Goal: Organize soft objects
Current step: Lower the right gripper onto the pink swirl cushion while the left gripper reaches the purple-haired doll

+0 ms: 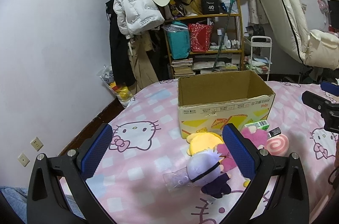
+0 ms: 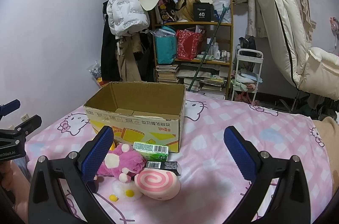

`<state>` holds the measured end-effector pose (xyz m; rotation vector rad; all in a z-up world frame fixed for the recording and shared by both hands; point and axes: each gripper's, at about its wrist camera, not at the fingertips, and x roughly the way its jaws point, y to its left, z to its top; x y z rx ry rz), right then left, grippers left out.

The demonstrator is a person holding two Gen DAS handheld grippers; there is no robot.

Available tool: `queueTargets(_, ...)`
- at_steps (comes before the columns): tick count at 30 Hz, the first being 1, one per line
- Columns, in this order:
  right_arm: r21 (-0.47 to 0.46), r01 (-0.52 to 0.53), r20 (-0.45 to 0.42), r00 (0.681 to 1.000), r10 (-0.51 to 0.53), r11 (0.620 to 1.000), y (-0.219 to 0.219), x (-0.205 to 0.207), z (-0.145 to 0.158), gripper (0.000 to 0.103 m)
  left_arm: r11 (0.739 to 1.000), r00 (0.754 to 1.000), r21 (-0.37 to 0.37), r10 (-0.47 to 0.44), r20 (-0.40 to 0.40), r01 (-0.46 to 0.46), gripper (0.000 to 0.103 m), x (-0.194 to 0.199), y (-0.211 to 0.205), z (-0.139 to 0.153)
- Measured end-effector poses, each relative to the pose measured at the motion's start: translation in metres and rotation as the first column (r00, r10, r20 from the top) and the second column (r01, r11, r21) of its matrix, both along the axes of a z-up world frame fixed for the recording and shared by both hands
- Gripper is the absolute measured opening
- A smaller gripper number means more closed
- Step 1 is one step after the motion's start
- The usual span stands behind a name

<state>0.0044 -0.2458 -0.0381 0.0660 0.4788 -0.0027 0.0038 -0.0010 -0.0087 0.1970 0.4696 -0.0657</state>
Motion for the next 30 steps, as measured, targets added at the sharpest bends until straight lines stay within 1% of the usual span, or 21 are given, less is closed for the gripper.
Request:
queueTargets(4,0.014,-0.007,-0.027,1.0,0.007,1.0,-0.002,0.006,-0.007,0.103,1.0,0.999,-0.003,-0.021,-0.031,0.021,0.102,0.006,-0.002,-0.001)
queueTargets(8,0.037,-0.006,-0.065,0.998,0.009,0.999,-0.008,0.019,-0.014,0.103,1.0,0.998,0.006,-0.019,-0.066,0.02,0.102,0.017,-0.005,-0.005)
queueTargets(14,0.036,-0.006,-0.146,0.989,0.011,0.999,-0.009,0.035,-0.027,0.103,0.999,0.988,0.021,-0.033,-0.152,0.037,0.102,0.037,-0.014,-0.015)
queueTargets(16,0.042,-0.006,-0.146,0.989,0.012,0.999,-0.01,0.038,-0.029,0.103,0.998,0.983,0.029,-0.041,-0.178,0.047,0.102,0.044,-0.019,-0.019)
queueTargets(21,0.076,-0.002,-0.177,0.984,0.016,0.997,-0.017,0.051,-0.035,0.103,0.998,0.969,0.032,-0.049,-0.242,0.058,0.102,0.061,-0.028,-0.031)
queueTargets(26,0.135,0.022,-0.264,0.964,0.015,0.991,-0.027,0.064,-0.051,0.103,0.998,0.945,0.003,-0.057,-0.323,0.061,0.102,0.078,-0.034,-0.045)
queueTargets(30,0.183,0.018,-0.326,0.944,0.043,0.983,-0.03,0.071,-0.065,0.103,0.998,0.927,-0.007,-0.058,-0.371,0.059,0.102,0.086,-0.036,-0.058)
